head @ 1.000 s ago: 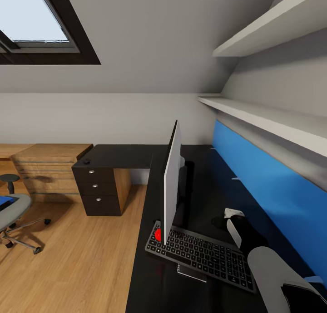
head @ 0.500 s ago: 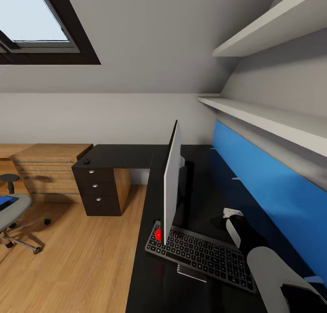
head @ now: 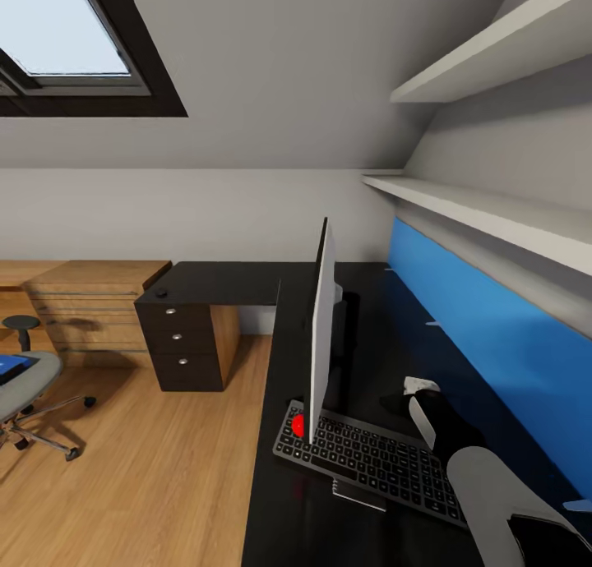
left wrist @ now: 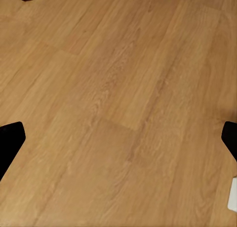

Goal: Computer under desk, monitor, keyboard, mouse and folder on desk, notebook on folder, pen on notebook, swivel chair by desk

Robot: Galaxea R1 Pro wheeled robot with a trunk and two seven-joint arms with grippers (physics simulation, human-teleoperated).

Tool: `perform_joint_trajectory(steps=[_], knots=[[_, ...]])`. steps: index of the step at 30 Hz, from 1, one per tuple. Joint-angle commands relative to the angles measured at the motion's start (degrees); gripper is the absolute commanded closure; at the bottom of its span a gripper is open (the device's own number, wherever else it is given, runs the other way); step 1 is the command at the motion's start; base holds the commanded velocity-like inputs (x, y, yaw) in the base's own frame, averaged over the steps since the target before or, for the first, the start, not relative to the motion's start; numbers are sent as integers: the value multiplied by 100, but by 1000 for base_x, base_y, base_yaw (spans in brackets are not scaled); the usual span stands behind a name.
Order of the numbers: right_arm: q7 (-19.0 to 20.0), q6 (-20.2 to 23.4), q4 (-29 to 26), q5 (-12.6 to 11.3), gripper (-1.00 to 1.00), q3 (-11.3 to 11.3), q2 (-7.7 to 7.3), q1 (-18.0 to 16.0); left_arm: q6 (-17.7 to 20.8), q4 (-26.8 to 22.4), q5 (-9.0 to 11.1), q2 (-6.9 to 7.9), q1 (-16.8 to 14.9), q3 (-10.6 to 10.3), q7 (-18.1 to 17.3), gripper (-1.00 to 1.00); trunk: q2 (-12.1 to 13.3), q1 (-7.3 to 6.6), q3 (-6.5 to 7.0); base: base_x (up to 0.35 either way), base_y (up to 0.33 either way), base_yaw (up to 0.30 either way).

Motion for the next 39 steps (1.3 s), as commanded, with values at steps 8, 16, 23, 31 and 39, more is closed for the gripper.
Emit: perform_joint_trajectory(steps=[8,16,23,31,39], knots=[[-25,27,-14,-38,-100,-6,0,-3,-17,2,25,2,-3,-7,-1,-100,-4,0,-7,104,90,0],[-25,27,-13,-33,-100,-6,-6,-2,-17,-9,25,0,-3,-6,20,-100,-4,0,-7,46,36,0],[-25,27,-13,-32,-100,-6,-8,-3,-17,-15,25,-1,-3,-9,18,-100,-44,22,-25,5,4,0],[-25,23,-8,-25,-100,-12,-21,-2,-17,-16,25,-8,-3,-15,13,-100,-365,198,-168,1,0,0],[-25,20,-8,-24,-100,-15,-19,-2,-17,-16,25,-5,-3,-15,13,-100,-686,374,-312,0,0,0]])
